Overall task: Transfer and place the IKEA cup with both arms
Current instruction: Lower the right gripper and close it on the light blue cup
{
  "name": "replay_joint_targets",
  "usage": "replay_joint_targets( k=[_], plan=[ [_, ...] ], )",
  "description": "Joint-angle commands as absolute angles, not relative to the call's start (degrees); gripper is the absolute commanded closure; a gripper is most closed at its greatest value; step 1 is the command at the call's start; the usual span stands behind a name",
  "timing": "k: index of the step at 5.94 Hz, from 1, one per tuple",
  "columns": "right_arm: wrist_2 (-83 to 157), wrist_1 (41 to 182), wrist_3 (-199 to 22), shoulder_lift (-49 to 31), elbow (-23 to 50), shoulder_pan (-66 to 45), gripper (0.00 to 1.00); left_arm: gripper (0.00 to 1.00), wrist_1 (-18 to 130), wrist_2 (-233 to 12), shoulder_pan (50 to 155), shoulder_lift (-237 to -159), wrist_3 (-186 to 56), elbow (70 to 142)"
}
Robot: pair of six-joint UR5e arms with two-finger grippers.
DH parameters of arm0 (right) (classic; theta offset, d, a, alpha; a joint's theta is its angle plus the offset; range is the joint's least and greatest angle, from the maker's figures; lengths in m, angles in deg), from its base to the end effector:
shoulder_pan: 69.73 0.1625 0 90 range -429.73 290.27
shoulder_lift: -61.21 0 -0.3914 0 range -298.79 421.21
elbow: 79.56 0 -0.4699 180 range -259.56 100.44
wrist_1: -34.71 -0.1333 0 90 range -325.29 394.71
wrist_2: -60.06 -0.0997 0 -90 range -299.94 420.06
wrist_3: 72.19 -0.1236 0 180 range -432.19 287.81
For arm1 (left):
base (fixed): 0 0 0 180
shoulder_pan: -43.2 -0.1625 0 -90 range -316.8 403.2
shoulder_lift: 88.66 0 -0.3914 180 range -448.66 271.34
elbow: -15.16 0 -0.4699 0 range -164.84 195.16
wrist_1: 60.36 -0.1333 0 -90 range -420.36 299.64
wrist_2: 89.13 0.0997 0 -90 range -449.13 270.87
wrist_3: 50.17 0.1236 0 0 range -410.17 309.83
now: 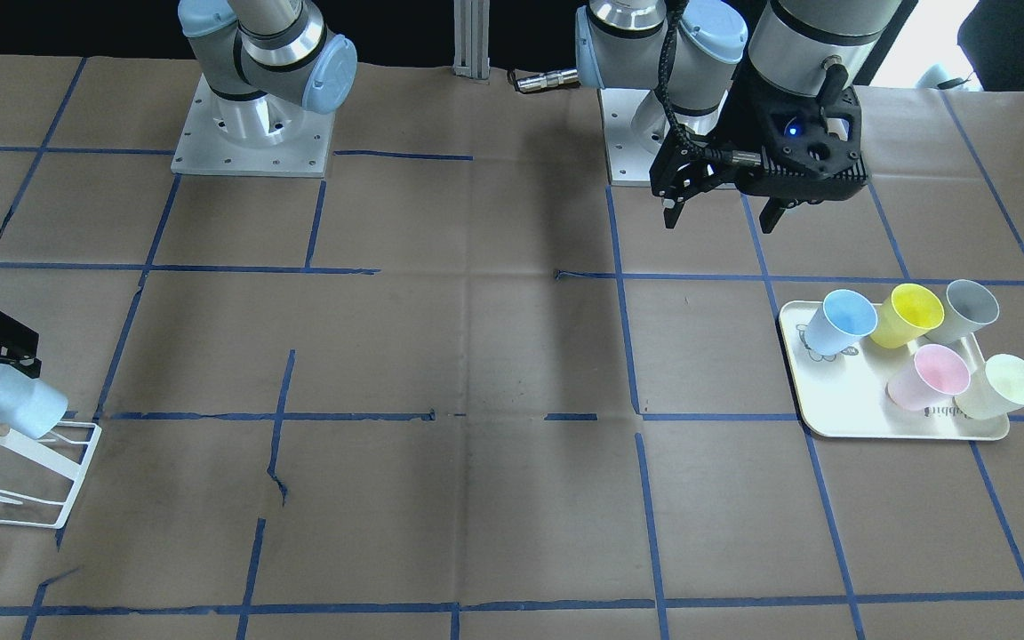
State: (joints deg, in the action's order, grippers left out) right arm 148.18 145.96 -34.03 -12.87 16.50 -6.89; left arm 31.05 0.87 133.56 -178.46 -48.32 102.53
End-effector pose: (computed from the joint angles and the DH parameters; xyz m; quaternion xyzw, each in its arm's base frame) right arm -0.1705 -0.6332 0.2382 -0.0957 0.9953 -0.0035 0.0172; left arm -0.1369 -0.5698 0.4560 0.0193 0.9997 -0.0124 0.0002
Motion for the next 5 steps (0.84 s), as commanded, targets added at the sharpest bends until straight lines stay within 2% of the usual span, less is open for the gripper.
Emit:
replay_joint_targets(
  k=[1,2,5],
  plan=[
    [148.0,148.9,-34.2,-12.4,18.2,-6.9,0.0,0.02,31.0,0.9,133.6,-178.4,-48.3,102.5],
    [148.0,152.9,-34.4,-12.2,20.3,-7.0,0.0,0.02,31.0,0.9,133.6,-178.4,-48.3,102.5],
    [148.0,153.4,-34.7,-12.6,20.5,-7.3,0.0,0.02,31.0,1.0,133.6,-178.3,-48.3,102.5]
  ],
)
